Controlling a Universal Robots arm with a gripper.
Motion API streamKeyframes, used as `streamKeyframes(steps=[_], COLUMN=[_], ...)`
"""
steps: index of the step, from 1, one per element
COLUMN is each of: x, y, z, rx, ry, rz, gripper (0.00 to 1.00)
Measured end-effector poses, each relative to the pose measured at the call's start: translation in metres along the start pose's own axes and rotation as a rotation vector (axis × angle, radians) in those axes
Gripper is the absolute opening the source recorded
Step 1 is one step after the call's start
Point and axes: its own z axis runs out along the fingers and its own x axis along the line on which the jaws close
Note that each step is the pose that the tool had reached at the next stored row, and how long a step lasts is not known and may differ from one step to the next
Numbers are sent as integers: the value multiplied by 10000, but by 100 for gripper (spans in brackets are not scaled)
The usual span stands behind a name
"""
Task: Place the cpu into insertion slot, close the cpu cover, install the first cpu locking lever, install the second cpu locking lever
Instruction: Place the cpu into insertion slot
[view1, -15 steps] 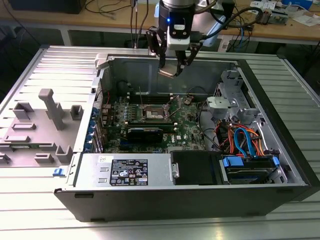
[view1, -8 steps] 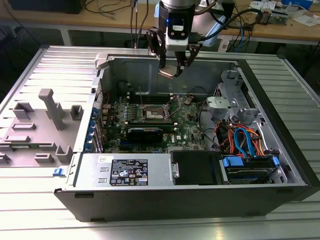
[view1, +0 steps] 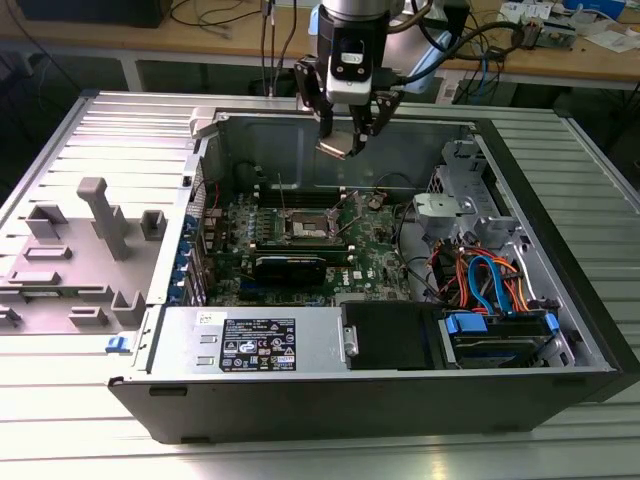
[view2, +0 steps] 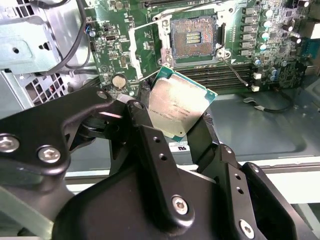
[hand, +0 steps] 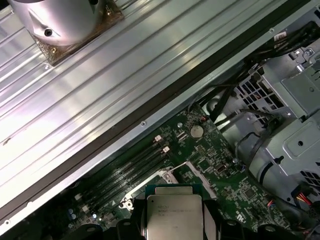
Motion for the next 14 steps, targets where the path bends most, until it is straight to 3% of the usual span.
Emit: streamKeyframes(steps=[3,5,7,14], x=[-3,-3,-5,-5], y=[-3,-5,-9,-9], z=[11,25,34,34], rx=[-3,-8,-12,-10], ry=[-26,-69,-89,-91], rz=[316,825,1075,1093], gripper=[55,55,55,55])
